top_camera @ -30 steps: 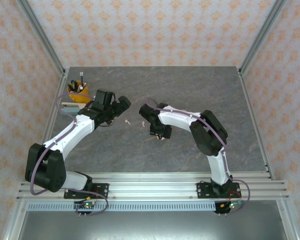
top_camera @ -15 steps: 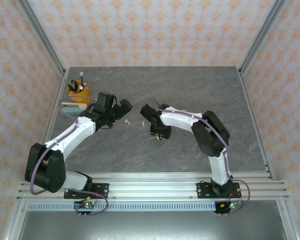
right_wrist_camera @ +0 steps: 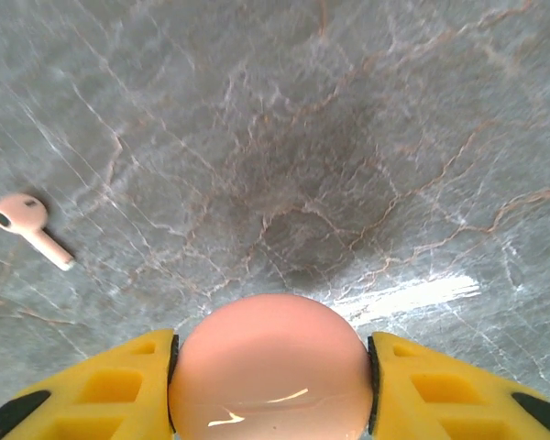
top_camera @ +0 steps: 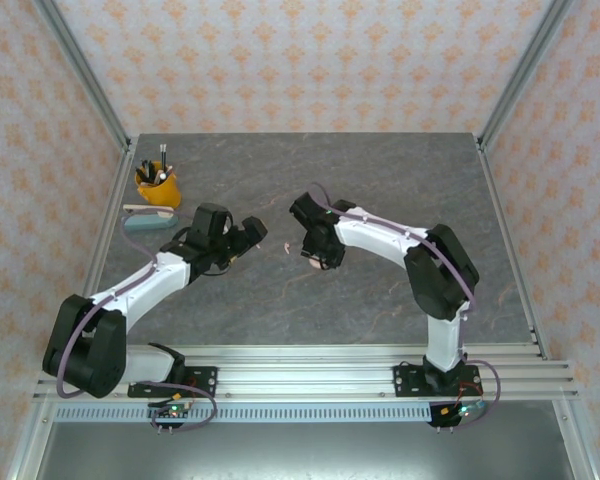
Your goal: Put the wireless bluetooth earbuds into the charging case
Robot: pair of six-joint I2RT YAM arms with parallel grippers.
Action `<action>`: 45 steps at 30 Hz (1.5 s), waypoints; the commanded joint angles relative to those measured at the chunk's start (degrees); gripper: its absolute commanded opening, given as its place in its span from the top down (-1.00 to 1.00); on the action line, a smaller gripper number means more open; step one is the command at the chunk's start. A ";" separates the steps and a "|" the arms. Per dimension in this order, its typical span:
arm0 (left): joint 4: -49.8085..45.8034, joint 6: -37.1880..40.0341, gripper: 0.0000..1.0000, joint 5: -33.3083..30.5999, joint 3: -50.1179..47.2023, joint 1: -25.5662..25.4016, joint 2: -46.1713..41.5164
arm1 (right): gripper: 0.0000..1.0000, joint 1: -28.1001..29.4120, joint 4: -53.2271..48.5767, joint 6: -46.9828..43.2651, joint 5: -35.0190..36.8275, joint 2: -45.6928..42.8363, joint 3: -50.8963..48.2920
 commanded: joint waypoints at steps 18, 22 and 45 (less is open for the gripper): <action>31.12 1.49 -0.55 2.19 -3.21 -12.52 10.75 | 0.15 -7.77 8.42 12.56 -8.93 -3.61 2.01; 33.57 1.37 -0.44 2.02 -1.70 -13.81 13.82 | 0.15 -8.42 10.01 14.35 -10.60 -3.87 1.36; 37.75 0.48 -0.12 0.87 5.84 -15.01 22.41 | 0.17 -8.79 13.48 17.32 -13.98 -5.15 -1.53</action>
